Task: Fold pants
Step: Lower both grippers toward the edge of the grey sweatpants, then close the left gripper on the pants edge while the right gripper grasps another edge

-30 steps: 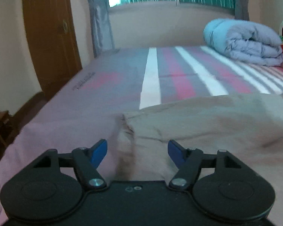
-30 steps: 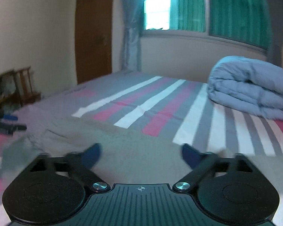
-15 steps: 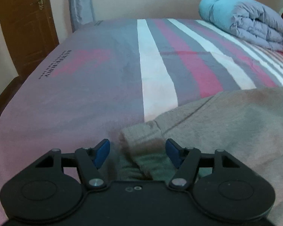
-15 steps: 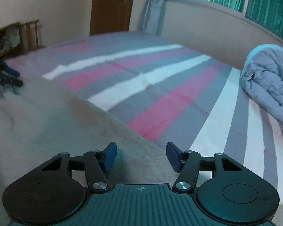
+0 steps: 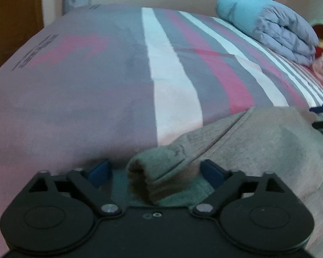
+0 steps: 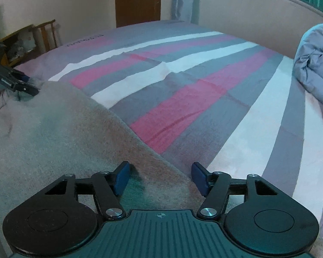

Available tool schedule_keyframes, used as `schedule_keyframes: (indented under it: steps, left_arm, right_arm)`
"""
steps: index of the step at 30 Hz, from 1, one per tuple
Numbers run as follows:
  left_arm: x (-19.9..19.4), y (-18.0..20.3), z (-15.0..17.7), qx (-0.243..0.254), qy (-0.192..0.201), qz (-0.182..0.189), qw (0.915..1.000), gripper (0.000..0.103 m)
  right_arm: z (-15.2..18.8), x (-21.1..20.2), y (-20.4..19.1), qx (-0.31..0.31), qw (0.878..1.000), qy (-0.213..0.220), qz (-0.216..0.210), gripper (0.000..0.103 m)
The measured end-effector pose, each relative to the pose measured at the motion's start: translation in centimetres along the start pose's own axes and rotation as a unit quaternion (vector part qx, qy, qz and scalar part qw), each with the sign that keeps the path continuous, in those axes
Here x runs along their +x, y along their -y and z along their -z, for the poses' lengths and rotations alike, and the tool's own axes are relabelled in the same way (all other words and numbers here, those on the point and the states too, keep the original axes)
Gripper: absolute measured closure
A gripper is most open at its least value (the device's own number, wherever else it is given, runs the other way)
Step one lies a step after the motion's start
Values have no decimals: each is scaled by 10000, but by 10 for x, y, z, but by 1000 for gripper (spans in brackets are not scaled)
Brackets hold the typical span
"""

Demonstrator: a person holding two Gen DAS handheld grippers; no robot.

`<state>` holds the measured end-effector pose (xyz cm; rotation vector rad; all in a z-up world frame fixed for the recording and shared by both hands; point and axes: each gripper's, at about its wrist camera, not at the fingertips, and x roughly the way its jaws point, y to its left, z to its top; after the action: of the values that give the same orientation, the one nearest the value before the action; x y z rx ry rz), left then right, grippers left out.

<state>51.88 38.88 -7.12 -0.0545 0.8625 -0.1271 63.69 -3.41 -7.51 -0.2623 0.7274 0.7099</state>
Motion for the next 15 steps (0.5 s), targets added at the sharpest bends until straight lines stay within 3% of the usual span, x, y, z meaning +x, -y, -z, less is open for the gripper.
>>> schedule_keyframes:
  steps: [1,2,3,5,8,15]
  left_arm:
    - [-5,1,-2,34,164,111,9998,73]
    - [-9,2,-4,-44,293,119,9995,79]
    - [-14,6,-4,11,439,31,9990,81]
    - [-24,14,-2,263,621,-69,9977,88]
    - [-51,18,3,305,1010,-24,9944,90]
    - [-137,38,25,577,1899,136,9800,91]
  right_arm:
    - [0,2,1,-46,10000,-50,-13,40]
    - [-1,3,0,-45,9999,-91,-22,43]
    - [-2,3,-1,-82,9999,-124,-75,65]
    - [-7,-2,-6,-217,9997,-143,41,95]
    - [-11,-25,-20,-463,9985,49,281,98]
    - [-11,-129,-77,-984,9910,706,575,98]
